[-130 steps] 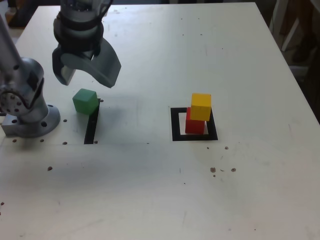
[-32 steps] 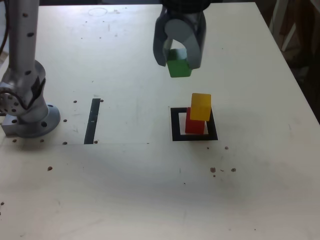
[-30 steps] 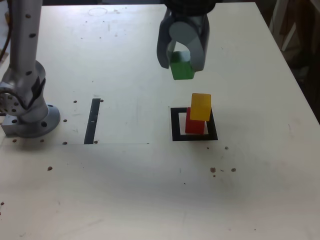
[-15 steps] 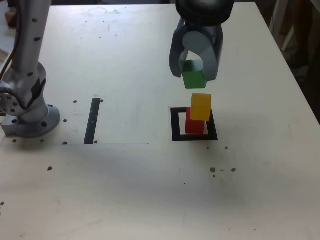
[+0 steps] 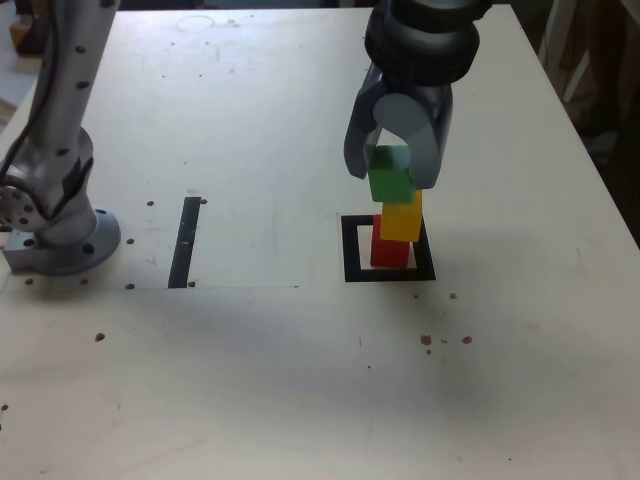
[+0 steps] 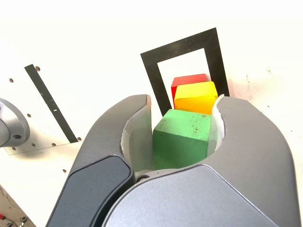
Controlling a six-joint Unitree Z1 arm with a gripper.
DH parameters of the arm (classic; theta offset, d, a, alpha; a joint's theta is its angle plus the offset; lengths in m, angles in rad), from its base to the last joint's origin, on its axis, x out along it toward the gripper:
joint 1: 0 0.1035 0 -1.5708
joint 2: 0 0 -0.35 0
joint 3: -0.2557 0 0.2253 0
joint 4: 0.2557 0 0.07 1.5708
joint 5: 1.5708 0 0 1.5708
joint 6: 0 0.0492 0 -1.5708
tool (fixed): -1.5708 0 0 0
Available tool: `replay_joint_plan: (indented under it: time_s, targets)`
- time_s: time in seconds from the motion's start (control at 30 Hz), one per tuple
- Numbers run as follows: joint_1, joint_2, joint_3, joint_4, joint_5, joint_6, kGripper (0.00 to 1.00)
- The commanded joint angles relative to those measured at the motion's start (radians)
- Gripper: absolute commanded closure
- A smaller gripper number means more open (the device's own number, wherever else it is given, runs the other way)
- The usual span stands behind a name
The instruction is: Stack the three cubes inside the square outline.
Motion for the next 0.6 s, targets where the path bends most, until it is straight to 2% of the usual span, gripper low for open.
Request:
replay_joint_plan:
  time_s: [0.0, 0.3, 0.37, 0.5, 0.57]
  targets:
    - [-0.002, 0.009, -0.009, 0.007, 0.002, -0.002, 0.67]
    - [0.000, 0.021, -0.017, 0.006, 0.021, 0.005, 0.64]
    - [0.004, 0.025, -0.014, 0.006, 0.020, 0.011, 0.51]
    - [0.012, 0.036, -0.007, 0.003, 0.007, 0.025, 0.13]
    - [0.014, 0.040, -0.005, 0.001, 0.003, 0.028, 0.02]
